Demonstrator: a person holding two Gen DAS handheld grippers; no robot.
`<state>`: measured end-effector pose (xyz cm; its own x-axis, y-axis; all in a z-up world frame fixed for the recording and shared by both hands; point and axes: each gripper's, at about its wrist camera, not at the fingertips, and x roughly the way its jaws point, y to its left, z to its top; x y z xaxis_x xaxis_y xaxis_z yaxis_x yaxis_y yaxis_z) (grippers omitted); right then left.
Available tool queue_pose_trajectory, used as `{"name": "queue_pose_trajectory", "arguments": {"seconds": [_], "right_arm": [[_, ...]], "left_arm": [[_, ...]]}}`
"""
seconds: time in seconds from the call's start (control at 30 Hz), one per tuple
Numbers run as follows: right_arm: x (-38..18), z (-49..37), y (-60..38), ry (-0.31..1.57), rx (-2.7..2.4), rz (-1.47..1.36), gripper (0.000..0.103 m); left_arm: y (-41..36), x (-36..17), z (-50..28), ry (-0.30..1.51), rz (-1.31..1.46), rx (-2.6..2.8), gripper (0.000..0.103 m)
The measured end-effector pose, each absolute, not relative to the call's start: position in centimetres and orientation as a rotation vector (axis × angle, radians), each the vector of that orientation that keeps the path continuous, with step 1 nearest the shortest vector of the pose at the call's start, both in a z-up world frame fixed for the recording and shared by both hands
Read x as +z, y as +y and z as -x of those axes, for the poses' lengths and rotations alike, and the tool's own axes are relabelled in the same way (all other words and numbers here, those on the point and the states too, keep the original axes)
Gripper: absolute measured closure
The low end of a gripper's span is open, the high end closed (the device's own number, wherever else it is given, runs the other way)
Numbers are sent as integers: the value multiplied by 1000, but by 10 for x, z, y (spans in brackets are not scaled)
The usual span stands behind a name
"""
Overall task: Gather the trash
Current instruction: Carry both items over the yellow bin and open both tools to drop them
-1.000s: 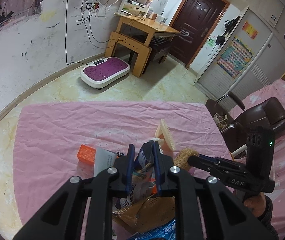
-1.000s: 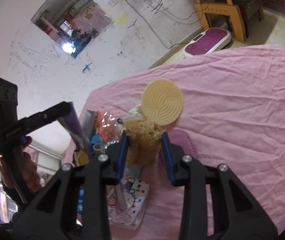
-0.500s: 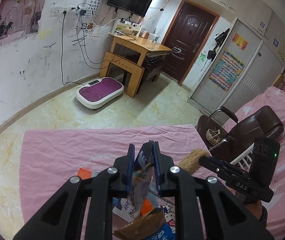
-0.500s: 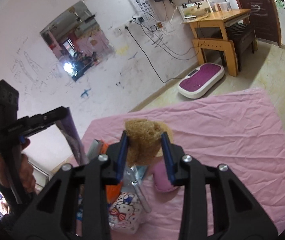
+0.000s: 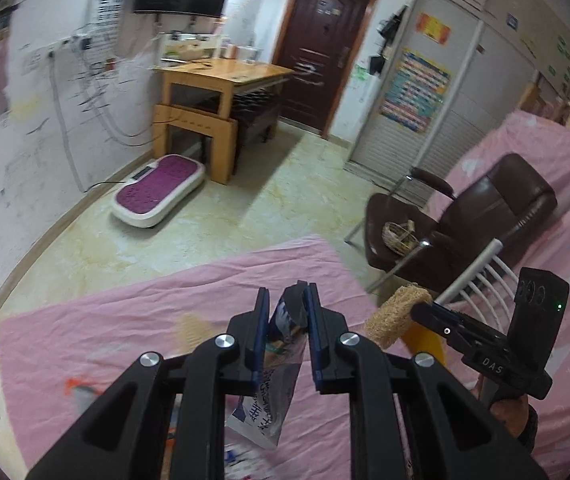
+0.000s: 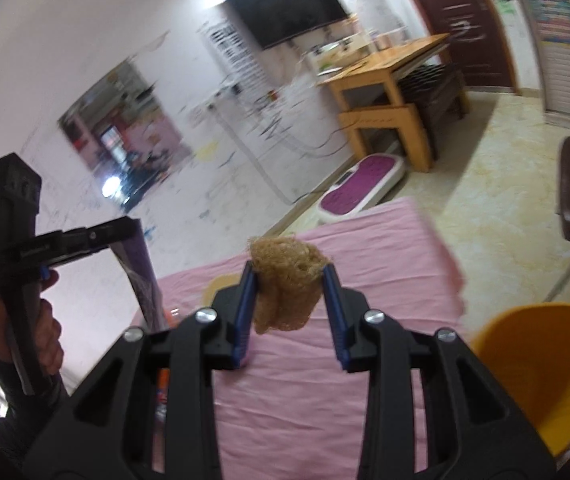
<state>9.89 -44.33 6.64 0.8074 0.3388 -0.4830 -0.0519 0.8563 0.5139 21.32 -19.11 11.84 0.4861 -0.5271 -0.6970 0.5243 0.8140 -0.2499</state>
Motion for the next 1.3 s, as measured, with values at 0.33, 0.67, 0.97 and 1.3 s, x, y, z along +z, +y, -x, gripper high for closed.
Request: {"name": "queue_pose_trajectory", "arguments": {"seconds": [0.33, 0.67, 0.97, 1.3], "right_arm": [[21, -36, -568, 654, -59, -508, 71], [-75, -27, -615, 846, -197, -472, 70], [-112, -43, -636, 917, -210, -537, 57], [-104, -41, -635, 901, -220, -554, 33]], "left_arm": [[-392, 81, -185, 957, -76, -915, 89], [-504, -22, -174, 1151, -197, -913, 89], [-541, -78, -174, 1226, -313, -861, 75], [-528, -65, -182, 1206, -265, -850, 30]]}}
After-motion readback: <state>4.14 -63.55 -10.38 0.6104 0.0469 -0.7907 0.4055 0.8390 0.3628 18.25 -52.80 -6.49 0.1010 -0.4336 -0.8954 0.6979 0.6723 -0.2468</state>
